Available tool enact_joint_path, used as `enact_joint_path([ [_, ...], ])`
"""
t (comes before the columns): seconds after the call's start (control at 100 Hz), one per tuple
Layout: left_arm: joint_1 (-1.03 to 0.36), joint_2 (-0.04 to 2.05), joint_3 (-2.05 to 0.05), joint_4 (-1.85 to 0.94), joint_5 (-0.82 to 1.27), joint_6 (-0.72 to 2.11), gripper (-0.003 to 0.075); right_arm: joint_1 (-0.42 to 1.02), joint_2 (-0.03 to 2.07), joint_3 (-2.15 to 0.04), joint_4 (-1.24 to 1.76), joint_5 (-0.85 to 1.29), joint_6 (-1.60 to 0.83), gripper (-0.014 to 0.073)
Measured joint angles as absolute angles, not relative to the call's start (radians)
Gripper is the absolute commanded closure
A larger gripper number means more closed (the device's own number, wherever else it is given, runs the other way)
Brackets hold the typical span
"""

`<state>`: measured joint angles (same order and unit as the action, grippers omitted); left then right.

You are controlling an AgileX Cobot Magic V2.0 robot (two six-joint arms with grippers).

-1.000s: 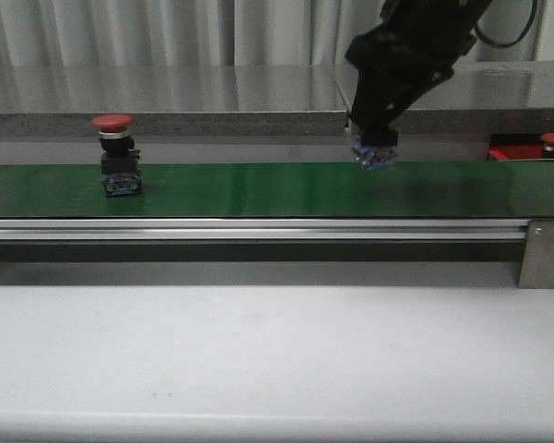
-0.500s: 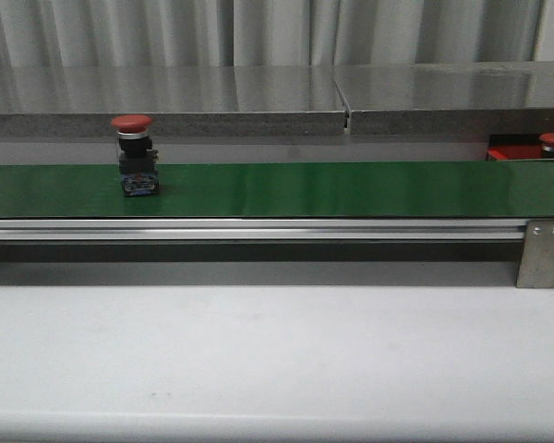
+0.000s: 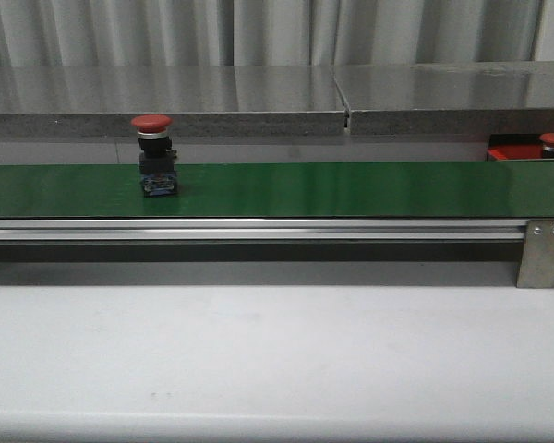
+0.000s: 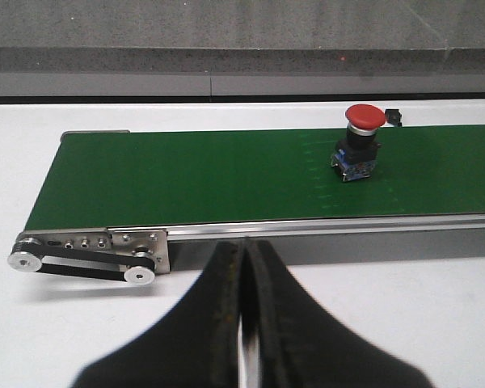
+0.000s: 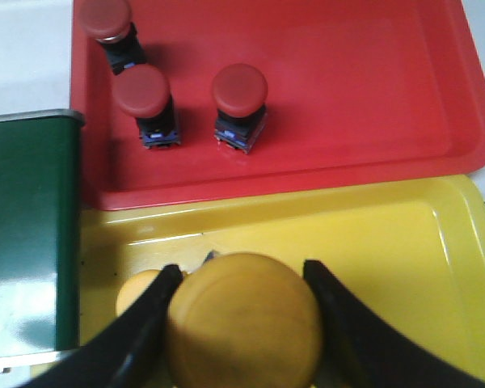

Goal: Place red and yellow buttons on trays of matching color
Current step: 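Lift the yellow button and carry it toward the yellow tray, then lower the yellow button into the yellow tray and open the right gripper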

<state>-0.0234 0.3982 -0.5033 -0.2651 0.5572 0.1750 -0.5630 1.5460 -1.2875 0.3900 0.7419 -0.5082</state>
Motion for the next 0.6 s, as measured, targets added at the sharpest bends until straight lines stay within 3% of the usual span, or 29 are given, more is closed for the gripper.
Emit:
enact_joint_path([
  [0.6,-0.023,0.398,-0.503,-0.265,0.557,0.175,0.0741,-0.565,1.824,-1.288,0.399,0.637,-0.508,0.0494],
])
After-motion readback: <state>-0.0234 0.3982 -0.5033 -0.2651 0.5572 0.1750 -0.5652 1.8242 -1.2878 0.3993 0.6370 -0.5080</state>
